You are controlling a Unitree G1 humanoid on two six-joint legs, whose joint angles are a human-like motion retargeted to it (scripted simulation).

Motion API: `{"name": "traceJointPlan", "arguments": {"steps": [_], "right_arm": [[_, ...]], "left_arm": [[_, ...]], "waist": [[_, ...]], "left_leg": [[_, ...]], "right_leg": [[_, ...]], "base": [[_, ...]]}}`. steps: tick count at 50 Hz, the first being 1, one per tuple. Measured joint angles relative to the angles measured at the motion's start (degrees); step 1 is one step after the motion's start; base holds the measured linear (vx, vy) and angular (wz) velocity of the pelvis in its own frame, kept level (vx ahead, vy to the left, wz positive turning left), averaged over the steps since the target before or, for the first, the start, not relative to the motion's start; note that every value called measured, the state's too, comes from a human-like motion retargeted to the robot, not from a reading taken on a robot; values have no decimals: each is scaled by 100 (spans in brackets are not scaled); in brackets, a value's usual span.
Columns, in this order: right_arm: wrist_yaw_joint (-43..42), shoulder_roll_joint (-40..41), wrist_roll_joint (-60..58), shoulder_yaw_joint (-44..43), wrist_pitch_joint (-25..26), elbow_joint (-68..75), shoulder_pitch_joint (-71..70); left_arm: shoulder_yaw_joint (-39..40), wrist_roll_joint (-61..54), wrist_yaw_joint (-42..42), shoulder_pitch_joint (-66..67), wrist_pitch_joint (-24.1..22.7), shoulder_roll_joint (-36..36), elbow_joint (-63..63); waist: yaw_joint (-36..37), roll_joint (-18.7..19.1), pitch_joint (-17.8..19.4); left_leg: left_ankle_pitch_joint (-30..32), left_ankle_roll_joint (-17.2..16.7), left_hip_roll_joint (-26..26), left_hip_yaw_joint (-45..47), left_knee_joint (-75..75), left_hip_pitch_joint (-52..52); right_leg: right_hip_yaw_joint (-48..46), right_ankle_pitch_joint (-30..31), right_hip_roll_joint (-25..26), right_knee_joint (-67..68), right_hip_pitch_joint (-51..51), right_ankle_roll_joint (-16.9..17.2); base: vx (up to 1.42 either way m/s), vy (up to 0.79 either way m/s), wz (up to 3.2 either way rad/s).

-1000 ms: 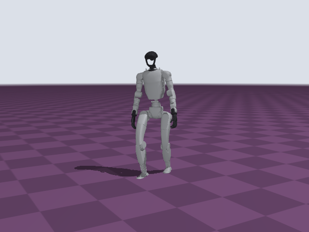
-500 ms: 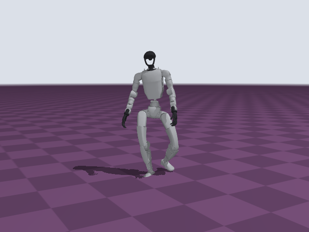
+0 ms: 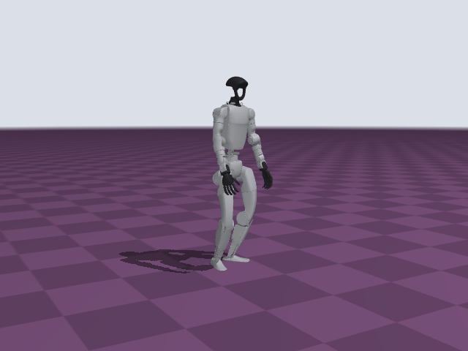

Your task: Walk

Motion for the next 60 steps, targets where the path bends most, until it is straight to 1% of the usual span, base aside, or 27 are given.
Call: {"name": "traceJointPlan", "arguments": {"steps": [2,3,5,7,10,13,15,17,19,22,25,27,30,33,35,37,40,42,43,45,49,55,60], "right_arm": [[-27,79,28,-41,-12,60,0],[-48,105,37,-55,-14,64,41],[-99,146,71,-91,-17,70,57],[-150,162,100,-113,-30,85,21],[-226,150,142,-132,-59,97,-66],[-278,108,165,-134,-86,87,-164],[-303,82,194,-130,-99,82,-215],[-318,54,222,-124,-106,84,-237],[-325,15,274,-128,-105,102,-243],[-312,-53,396,-182,-86,159,-213],[-275,-103,575,-271,-51,240,-122],[-233,-119,719,-349,-31,301,-41],[-185,-107,966,-482,-20,374,60],[-169,-28,1158,-581,-10,409,98],[-164,46,1256,-612,2,429,78],[-189,120,1320,-604,25,437,41],[-245,199,1375,-562,80,432,-64],[-294,228,1368,-535,94,405,-72],[-315,229,1354,-518,109,408,-147],[-361,229,1320,-500,117,387,-172],[-469,171,1222,-529,130,390,-298],[-639,-65,1109,-696,114,370,-558],[-761,-323,1079,-810,74,278,-769]], "left_arm": [[107,-88,88,-4,-40,86,32],[148,-127,129,36,-62,95,23],[230,-224,197,81,-108,101,-17],[292,-312,227,107,-152,51,-84],[317,-393,210,120,-201,-102,-177],[267,-397,121,109,-215,-289,-235],[220,-372,56,92,-220,-402,-262],[170,-342,2,54,-224,-486,-290],[113,-303,-49,-20,-223,-541,-327],[31,-274,-114,-163,-214,-584,-384],[-54,-294,-151,-297,-205,-559,-449],[-111,-341,-163,-392,-192,-526,-490],[-171,-479,-137,-543,-150,-466,-519],[-154,-632,-57,-683,-115,-354,-514],[-127,-738,-10,-777,-100,-269,-495],[-96,-811,28,-849,-112,-199,-467],[-57,-877,78,-956,-154,-106,-408],[-63,-884,123,-906,-187,-51,-388],[-37,-887,140,-917,-199,-4,-357],[-25,-884,191,-825,-227,31,-334],[78,-836,305,-645,-241,38,-334],[299,-656,440,-283,-185,-80,-330],[384,-454,452,-12,-108,-265,-300]], "waist": [[63,12,133],[113,-4,158],[234,24,201],[351,102,246],[439,204,283],[447,254,264],[471,285,246],[512,319,234],[565,358,241],[664,408,295],[757,430,398],[746,395,541],[644,143,834],[541,-99,1009],[444,-228,1087],[360,-255,1131],[295,-160,1155],[302,-156,1170],[320,-95,1156],[377,-106,1160],[554,-170,1154],[815,-265,1211],[917,-262,1298]], "left_leg": [[61,-46,-77,-370,-92,95],[29,-69,-112,-510,12,53],[-31,-137,-104,-723,194,-41],[-39,-244,14,-770,406,-150],[34,-368,404,-297,812,-276],[33,-339,879,485,1150,-309],[40,-349,1105,784,1283,-328],[67,-392,1240,894,1326,-355],[77,-442,1263,813,1266,-390],[66,-502,1116,439,1028,-426],[97,-523,864,-55,769,-387],[149,-497,562,-463,585,-273],[329,-429,-160,-1095,254,-45],[534,-379,-719,-1677,-77,88],[709,-360,-1002,-2081,-363,183],[834,-375,-1125,-2480,-569,251],[998,-440,-1123,-3053,-859,350],[994,-473,-1212,-3359,-791,355],[1043,-509,-1154,-3506,-893,389],[1030,-546,-1237,-3739,-826,411],[979,-633,-1349,-4069,-767,484],[934,-831,-1340,-4326,-761,669],[957,-1103,-1225,-4375,-598,706]], "right_leg": [[357,74,352,-461,269,39],[485,51,415,-532,330,36],[494,16,520,-740,507,-44],[300,14,600,-963,698,-155],[-153,49,653,-1261,935,-273],[-697,85,642,-1518,1104,-360],[-1038,115,661,-1666,1215,-416],[-1363,151,699,-1796,1337,-467],[-1663,197,755,-1917,1482,-526],[-2053,281,798,-1993,1709,-615],[-2207,406,638,-1600,1814,-693],[-1788,390,379,-950,1641,-660],[-550,-268,-45,291,946,-559],[190,-308,-349,947,410,-386],[653,-275,-429,999,91,-249],[1113,-140,-325,683,-123,-99],[1843,254,37,-143,-268,142],[2363,452,155,-468,-312,315],[2558,642,287,-793,-258,378],[2912,781,327,-898,-247,497],[3014,773,208,-817,-129,590],[2564,253,-3,-526,100,577],[2168,10,-43,-401,279,538]], "base": [[9,-2,211],[7,-3,191],[5,-4,173],[3,-5,165],[0,-3,190],[-3,0,213],[-4,3,207],[-3,6,202],[0,9,202],[3,12,201],[7,15,209],[8,16,256],[8,14,274],[11,12,242],[13,9,232],[14,7,213],[14,2,186],[12,-2,160],[12,-6,138],[11,-10,125],[9,-17,95],[7,-22,57],[3,-21,34]]}}
